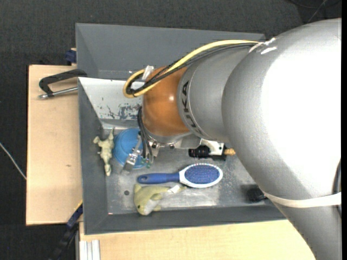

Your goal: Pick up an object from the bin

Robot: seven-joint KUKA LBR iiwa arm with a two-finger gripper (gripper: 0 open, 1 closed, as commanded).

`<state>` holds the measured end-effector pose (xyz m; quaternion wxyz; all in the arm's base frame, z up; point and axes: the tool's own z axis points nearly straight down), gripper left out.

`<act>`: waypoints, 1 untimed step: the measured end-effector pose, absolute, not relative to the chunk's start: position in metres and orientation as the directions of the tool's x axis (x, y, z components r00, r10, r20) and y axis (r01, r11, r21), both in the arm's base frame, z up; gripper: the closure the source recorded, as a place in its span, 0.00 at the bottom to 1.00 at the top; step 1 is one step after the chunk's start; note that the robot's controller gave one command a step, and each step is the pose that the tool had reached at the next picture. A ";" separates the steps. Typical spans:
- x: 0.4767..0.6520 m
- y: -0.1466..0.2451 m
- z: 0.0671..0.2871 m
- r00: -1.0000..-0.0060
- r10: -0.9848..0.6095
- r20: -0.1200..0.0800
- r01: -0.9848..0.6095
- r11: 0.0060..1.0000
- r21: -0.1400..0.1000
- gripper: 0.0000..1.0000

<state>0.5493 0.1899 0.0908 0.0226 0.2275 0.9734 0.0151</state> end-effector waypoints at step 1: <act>0.549 0.190 0.091 -0.885 0.465 -0.036 0.464 0.885 0.041 0.00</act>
Offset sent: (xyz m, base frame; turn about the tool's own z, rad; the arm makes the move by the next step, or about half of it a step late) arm 0.0098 0.0117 -0.0208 0.1060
